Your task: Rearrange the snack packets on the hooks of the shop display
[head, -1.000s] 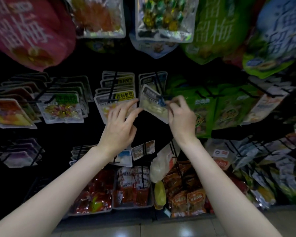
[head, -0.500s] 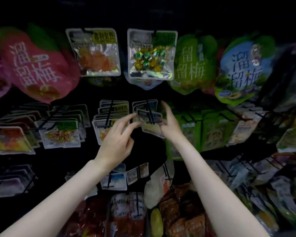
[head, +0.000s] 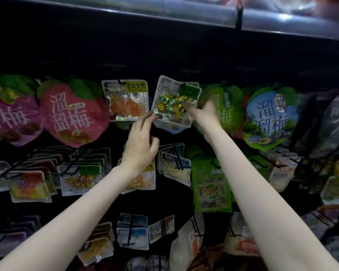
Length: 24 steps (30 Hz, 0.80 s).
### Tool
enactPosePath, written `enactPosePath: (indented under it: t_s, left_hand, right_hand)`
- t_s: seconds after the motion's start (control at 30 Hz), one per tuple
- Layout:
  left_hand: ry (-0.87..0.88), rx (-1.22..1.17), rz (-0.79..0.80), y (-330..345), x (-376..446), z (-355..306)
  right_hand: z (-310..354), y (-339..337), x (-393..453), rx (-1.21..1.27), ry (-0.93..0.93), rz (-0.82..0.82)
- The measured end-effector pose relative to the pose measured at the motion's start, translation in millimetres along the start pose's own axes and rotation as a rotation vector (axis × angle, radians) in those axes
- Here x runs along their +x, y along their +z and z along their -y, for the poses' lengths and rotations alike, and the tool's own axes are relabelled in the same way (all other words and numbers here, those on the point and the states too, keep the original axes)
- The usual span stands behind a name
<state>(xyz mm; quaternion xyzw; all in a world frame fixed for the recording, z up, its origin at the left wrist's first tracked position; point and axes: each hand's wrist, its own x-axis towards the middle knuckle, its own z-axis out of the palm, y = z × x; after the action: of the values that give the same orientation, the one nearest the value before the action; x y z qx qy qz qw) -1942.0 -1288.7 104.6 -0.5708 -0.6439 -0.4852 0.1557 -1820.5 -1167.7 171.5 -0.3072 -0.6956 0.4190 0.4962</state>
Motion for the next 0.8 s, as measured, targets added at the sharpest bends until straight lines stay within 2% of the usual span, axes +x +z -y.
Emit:
enactPosePath:
  t_s: [0.17,0.27,0.33,0.43,0.5,0.6,0.8]
  left_hand:
    - [-0.033,-0.058,-0.026,-12,-10,14]
    - [-0.057,-0.122,-0.062,-17,-20,19]
    - [-0.064,-0.151,-0.113,-20,-26,22]
    - [-0.149,-0.228,-0.201,-31,-38,30]
    - [-0.239,-0.273,-0.23,-39,-56,44]
    - [-0.364,-0.244,-0.198,-46,-99,74]
    - [-0.481,-0.089,-0.19,-70,-161,122]
  right_hand:
    - [1,-8,-8,0.231,-0.16,0.021]
    - [11,-19,-24,0.273,-0.262,0.065]
    - [18,-24,-38,0.179,-0.404,0.104]
    - [7,-18,-55,-0.126,-0.566,0.24]
    - [-15,-4,-65,-0.268,-0.57,0.31]
    - [-51,34,-85,-0.314,-0.525,0.45]
    - [-95,141,-139,-0.396,-0.456,0.74]
